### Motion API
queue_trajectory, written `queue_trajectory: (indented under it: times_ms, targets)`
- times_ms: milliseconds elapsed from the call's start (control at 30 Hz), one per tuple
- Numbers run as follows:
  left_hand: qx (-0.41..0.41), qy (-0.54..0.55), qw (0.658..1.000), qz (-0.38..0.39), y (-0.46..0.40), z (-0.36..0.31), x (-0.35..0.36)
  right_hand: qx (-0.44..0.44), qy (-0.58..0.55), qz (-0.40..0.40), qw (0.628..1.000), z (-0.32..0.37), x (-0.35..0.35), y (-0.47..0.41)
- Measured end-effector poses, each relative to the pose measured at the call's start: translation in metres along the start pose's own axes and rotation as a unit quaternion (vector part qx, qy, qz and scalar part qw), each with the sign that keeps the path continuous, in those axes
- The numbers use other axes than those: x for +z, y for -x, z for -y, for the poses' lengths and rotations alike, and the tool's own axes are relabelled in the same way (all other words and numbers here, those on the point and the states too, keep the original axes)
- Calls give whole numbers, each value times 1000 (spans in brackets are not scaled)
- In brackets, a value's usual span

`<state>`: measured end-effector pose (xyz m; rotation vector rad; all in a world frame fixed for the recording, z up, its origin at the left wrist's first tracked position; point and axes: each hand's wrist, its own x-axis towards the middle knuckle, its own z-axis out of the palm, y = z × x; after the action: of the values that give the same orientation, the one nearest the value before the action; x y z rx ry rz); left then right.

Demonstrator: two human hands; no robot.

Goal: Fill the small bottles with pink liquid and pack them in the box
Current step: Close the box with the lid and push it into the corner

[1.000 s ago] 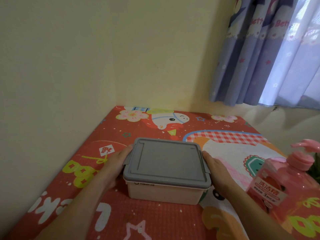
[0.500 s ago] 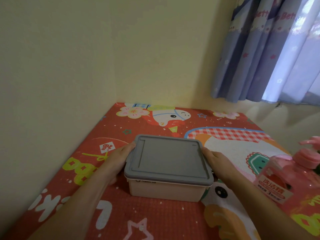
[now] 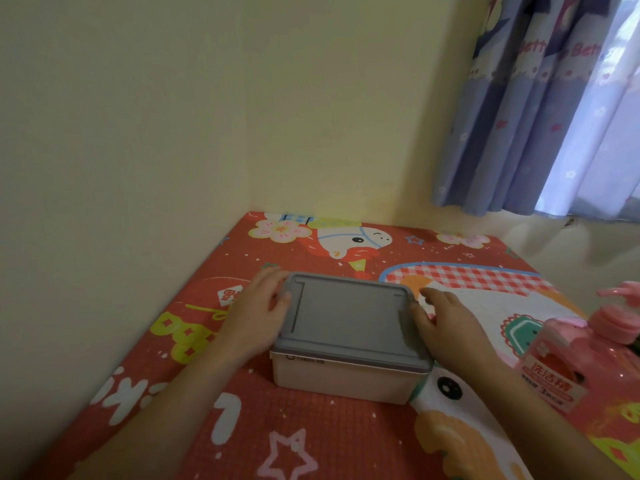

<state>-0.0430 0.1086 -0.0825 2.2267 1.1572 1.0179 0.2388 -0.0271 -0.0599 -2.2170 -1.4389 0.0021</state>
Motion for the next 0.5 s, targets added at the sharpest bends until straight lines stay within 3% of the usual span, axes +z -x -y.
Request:
queue_trajectory:
  times_ms: [100,200,500]
  targets:
    - [23,-121,988,98,15,-6,0,-94,29,66,993,11,-2,24]
    - [10,-175,974,142,26,-11,2,-90,69,151,982,15,2,41]
    - [-34,-212,956,202,38,-23,-1,-110,75,173,976,20,-4,34]
